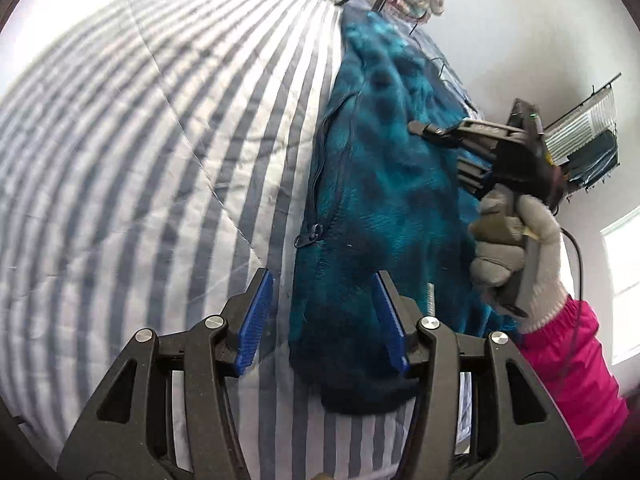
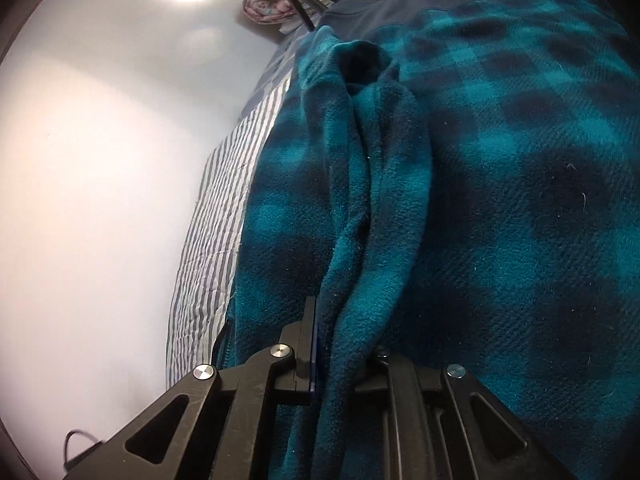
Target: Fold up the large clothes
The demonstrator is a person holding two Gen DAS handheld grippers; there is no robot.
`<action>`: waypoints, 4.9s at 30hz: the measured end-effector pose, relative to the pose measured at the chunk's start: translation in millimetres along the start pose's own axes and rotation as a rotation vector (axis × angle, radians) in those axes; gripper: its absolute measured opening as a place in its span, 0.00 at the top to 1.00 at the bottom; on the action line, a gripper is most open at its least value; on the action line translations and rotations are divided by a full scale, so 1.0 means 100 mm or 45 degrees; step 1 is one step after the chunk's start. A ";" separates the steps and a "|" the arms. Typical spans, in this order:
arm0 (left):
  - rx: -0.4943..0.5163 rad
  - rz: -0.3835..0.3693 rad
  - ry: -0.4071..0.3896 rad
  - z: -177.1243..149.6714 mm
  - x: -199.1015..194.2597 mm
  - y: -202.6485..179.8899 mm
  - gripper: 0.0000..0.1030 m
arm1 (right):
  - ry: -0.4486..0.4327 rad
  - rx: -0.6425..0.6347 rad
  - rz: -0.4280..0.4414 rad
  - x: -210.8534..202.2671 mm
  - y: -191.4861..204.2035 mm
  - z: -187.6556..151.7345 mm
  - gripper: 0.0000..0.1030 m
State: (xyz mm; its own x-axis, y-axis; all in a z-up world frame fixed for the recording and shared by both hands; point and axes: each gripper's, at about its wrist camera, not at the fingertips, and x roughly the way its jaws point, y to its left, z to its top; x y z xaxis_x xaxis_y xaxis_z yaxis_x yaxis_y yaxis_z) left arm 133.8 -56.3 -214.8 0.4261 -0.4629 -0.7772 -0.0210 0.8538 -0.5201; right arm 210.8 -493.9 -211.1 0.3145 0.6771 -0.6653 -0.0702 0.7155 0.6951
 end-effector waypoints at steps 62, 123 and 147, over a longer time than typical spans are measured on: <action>0.023 0.023 -0.171 1.27 0.08 -0.19 0.66 | -0.175 -0.512 -0.506 0.22 0.75 1.33 0.36; 0.466 0.003 -0.152 0.58 -0.82 -1.32 0.65 | -0.457 -0.605 -0.401 -2.83 0.99 -0.77 0.09; 0.347 0.113 0.019 0.00 -0.34 -0.83 0.46 | 0.144 -0.061 -0.468 -2.17 -0.55 -2.02 0.95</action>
State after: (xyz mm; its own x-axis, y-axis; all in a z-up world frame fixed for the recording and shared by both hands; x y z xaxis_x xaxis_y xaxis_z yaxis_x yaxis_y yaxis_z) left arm 121.1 -111.2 -144.8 0.4204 -0.3850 -0.8216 0.1870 0.9228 -0.3368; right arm -44.9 -645.2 -160.1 0.2204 0.3871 -0.8953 -0.0170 0.9193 0.3933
